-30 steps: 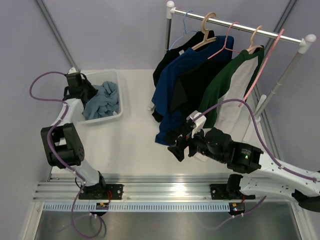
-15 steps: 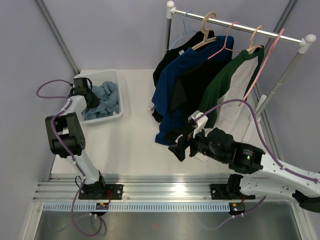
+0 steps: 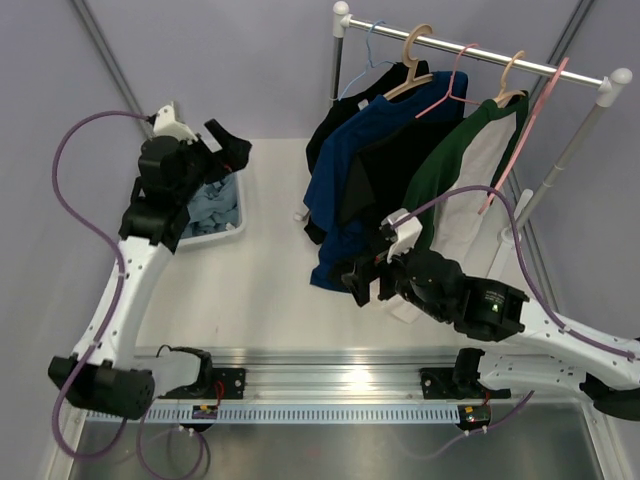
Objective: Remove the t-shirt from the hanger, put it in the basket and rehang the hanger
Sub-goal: Pick up the hanger from the clothesline.
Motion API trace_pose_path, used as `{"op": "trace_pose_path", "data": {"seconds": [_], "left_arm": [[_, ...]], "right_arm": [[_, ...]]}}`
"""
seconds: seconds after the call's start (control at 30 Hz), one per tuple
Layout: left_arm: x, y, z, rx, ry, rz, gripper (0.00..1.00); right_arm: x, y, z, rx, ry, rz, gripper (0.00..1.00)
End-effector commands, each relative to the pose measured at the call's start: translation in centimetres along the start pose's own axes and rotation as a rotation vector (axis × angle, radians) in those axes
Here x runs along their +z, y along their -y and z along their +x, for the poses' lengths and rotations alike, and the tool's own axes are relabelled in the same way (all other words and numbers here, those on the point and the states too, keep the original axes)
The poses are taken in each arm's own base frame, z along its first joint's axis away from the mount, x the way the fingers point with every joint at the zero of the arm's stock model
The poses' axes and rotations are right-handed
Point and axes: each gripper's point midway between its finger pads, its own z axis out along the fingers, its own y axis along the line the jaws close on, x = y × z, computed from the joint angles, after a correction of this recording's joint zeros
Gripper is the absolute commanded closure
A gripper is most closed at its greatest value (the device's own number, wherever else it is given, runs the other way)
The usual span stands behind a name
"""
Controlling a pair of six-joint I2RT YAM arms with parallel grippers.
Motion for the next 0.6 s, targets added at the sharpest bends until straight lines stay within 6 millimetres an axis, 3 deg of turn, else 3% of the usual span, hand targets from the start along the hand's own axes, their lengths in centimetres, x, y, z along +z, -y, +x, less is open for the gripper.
{"op": "trace_pose_path", "data": {"seconds": [0.0, 0.03, 0.07, 0.17, 0.2, 0.23, 0.27, 0.37, 0.57], "left_arm": [[-1.7, 3.4, 4.2, 0.024, -0.073, 0.081, 0.01], [-2.8, 4.0, 4.4, 0.032, -0.057, 0.091, 0.01], [-3.4, 5.2, 6.6, 0.056, -0.094, 0.128, 0.01], [-4.9, 6.5, 8.7, 0.079, -0.098, 0.176, 0.01], [-5.3, 6.9, 11.5, 0.103, -0.142, 0.198, 0.01], [-5.7, 7.2, 12.6, 0.114, -0.153, 0.22, 0.01], [-6.8, 9.0, 13.1, 0.128, -0.134, 0.296, 0.01], [-7.4, 9.8, 17.2, 0.191, -0.173, 0.352, 0.01], [-8.4, 12.2, 22.0, 0.26, -0.225, 0.501, 0.01]], "right_arm": [[-2.7, 2.9, -5.5, 0.096, 0.155, 0.177, 0.01], [-3.2, 3.6, -6.2, 0.103, 0.17, 0.215, 0.01], [-4.5, 4.9, -7.4, 0.116, 0.197, 0.285, 0.01], [-7.4, 6.9, -10.5, 0.172, 0.272, 0.394, 0.01], [-8.2, 7.5, -10.7, 0.181, 0.272, 0.418, 0.01], [-8.9, 7.8, -11.4, 0.193, 0.289, 0.43, 0.0], [-10.2, 8.3, -12.7, 0.208, 0.32, 0.452, 0.0], [-12.6, 9.8, -14.9, 0.214, 0.388, 0.526, 0.01], [-15.4, 12.2, -17.2, 0.184, 0.462, 0.68, 0.0]]}}
